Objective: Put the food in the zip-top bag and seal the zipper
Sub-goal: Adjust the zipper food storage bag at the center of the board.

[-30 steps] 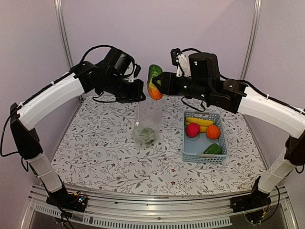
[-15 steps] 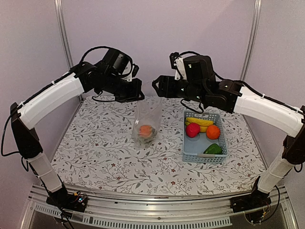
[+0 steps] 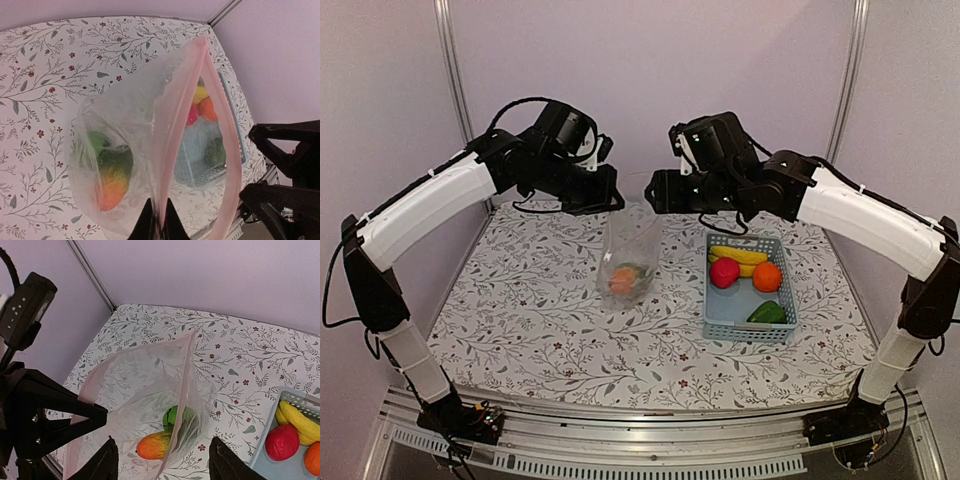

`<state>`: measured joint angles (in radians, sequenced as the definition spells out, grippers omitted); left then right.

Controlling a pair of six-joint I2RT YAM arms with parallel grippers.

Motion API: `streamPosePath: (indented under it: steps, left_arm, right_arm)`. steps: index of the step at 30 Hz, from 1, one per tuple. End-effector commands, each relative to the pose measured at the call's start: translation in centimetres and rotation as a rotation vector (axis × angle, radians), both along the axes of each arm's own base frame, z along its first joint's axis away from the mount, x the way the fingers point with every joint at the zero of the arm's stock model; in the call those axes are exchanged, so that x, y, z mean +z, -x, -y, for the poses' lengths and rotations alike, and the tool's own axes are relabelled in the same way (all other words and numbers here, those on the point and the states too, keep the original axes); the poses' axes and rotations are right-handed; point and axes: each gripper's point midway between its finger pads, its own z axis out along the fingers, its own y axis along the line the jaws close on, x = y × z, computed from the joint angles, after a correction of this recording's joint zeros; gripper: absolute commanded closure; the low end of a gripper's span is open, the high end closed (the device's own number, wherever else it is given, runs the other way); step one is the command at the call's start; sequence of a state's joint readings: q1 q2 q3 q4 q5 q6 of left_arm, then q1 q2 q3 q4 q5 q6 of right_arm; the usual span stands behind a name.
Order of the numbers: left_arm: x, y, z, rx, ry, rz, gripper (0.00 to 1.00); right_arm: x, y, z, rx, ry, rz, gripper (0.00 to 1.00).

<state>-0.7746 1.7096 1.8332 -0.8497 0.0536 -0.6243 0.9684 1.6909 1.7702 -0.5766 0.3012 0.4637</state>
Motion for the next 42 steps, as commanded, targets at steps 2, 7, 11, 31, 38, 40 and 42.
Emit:
streamPosePath:
  steps: [2,7,11,31,38,40,42]
  left_arm:
    - [0.4,-0.3,0.3,-0.017,0.02,0.004,0.84]
    - [-0.2,0.0,-0.7,0.017,-0.034,-0.028,0.71]
    - [-0.9,0.6,-1.7,0.033,-0.091,-0.061,0.7]
    - [1.4,1.6,0.5,-0.005,-0.032,-0.007,0.99]
    - [1.3,1.4,0.8,-0.01,-0.038,0.003,1.0]
    - [1.2,1.5,0.8,-0.012,-0.04,0.004,1.0]
    - [1.3,1.5,0.7,-0.014,-0.042,0.005,1.0]
  right_arm:
    - [-4.1,-0.1,-0.7,-0.025,0.081,-0.127,0.49]
    - [-5.3,-0.3,-1.3,-0.035,0.098,-0.18,0.73]
    - [-4.8,-0.1,-1.8,-0.016,0.075,-0.194,0.83]
    - [-3.8,-0.4,-1.7,-0.035,0.019,-0.244,0.52]
    - [-4.4,-0.6,-1.1,-0.093,0.034,-0.29,0.71]
    - [-4.9,-0.6,-0.6,-0.116,0.051,-0.307,0.77]
    - [-5.3,-0.7,0.0,-0.142,0.063,-0.32,0.82]
